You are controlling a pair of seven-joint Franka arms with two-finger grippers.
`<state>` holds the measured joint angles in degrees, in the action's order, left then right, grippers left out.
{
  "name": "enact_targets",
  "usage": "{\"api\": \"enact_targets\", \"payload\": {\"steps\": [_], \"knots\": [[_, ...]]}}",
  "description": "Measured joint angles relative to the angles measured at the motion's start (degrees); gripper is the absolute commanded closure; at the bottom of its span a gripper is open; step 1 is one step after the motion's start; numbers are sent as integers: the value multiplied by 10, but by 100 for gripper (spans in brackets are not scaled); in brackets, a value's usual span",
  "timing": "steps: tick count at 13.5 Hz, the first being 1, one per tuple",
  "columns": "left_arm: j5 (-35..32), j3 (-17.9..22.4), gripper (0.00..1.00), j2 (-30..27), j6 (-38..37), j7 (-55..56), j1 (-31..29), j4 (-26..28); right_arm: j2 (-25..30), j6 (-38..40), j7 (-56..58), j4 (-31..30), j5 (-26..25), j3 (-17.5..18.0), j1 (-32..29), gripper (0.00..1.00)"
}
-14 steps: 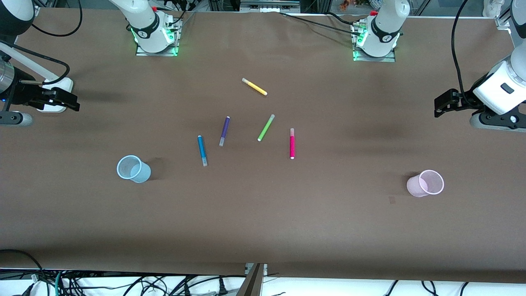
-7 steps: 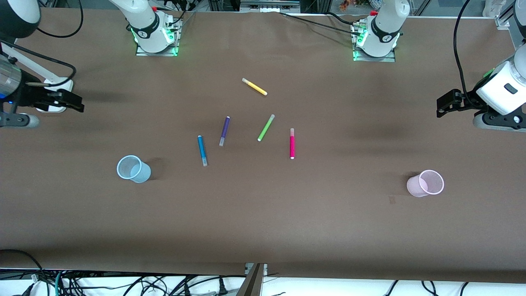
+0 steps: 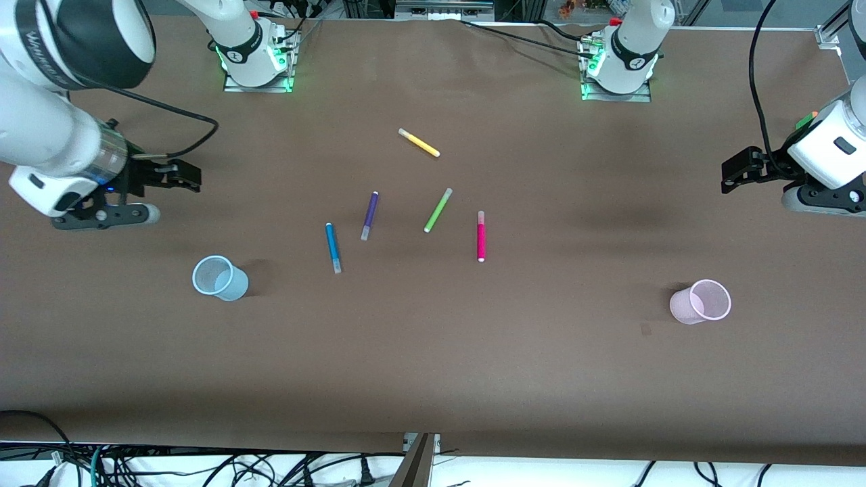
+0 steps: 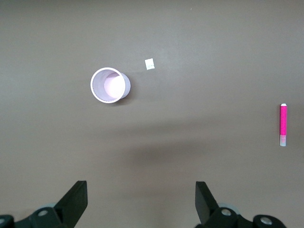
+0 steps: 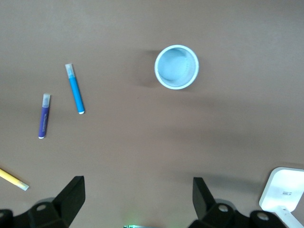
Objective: Place pink and blue markers in matching cups
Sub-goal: 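Reach the right gripper down to the blue marker and grasp it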
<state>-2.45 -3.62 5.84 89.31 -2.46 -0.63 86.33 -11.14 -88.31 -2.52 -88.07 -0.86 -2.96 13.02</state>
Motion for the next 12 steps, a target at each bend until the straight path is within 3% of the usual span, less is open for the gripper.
{"api": "enact_targets", "payload": {"steps": [6, 12], "knots": [[0, -2, 0, 2, 4, 0, 0, -6, -77, -91, -2, 0, 0, 8, 57, 0], [0, -2, 0, 37, 5, -1, 0, -63, -180, -210, -25, -1, 1, 9, 96, 0]]}}
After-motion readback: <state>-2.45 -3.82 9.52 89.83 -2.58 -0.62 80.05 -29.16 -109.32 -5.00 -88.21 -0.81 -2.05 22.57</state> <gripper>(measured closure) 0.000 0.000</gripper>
